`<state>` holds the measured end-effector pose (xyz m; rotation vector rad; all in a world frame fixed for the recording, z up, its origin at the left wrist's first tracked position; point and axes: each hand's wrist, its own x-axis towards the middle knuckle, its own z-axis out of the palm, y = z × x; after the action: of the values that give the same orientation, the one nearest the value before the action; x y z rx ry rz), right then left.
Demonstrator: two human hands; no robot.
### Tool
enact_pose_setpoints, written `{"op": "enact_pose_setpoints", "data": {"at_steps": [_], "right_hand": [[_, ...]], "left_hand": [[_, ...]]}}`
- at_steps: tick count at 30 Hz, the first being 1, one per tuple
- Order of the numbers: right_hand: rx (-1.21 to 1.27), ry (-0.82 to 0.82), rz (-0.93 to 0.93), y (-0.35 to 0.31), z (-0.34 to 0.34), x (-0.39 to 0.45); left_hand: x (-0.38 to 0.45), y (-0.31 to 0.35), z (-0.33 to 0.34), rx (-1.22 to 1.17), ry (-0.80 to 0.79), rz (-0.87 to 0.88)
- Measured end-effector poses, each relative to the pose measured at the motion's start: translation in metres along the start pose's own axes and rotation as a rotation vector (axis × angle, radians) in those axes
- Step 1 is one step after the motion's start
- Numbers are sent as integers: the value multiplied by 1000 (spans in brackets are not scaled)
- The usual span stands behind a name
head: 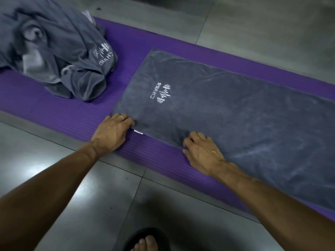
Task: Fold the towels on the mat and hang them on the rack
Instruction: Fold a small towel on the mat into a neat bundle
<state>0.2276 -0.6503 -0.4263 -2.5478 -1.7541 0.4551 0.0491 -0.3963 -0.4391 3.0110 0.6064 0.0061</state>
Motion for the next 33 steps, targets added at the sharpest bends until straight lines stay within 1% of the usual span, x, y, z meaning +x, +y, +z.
{"op": "enact_pose_setpoints", "data": {"at_steps": [2,4,6,8,10,11,13,15,17,18,20,22,24,26,27,29,30,31,33], "right_hand": [[96,-2,22,-1,0,-2],[156,32,40,-2,-1,-8],[124,151,56,0,0,-24],[15,206,74,10,6,-47],[-78,188,74,22,18,-70],[-86,180,96,28,23,-78],[-70,194,149,35,31,-81],[-58,189,155,35,32,-77],[-46,147,92,36,25,-77],[-38,123,58,39,20,-81],[-26,82,72,51,6,-98],[-16,112,187,75,-5,-117],[-12,120,407,110,-4,-137],[-12,61,633,142,1,-162],[-4,20,709,154,6,-177],[-7,-12,760,165,20,-209],[-15,29,755,167,26,-224],[-15,103,734,168,30,-237],[12,225,658,176,28,-253]], "left_hand": [[-7,-13,-11,25,-65,70],[-12,-11,-15,49,-109,83],[-13,13,-9,20,-103,119],[-8,51,7,-41,-116,233],[-2,89,23,-55,-124,356],[0,105,28,-49,-143,387],[0,122,36,-18,-206,389],[-5,126,41,40,-255,366],[-8,125,41,75,-293,361],[-7,124,41,80,-307,371],[2,126,32,104,-343,429],[22,135,19,150,-353,541],[49,160,2,189,-351,693],[77,202,-4,161,-342,843],[88,226,-4,154,-369,858],[103,274,2,93,-383,815],[107,296,9,47,-390,778],[108,314,17,17,-414,753],[106,346,30,12,-435,728]]}}
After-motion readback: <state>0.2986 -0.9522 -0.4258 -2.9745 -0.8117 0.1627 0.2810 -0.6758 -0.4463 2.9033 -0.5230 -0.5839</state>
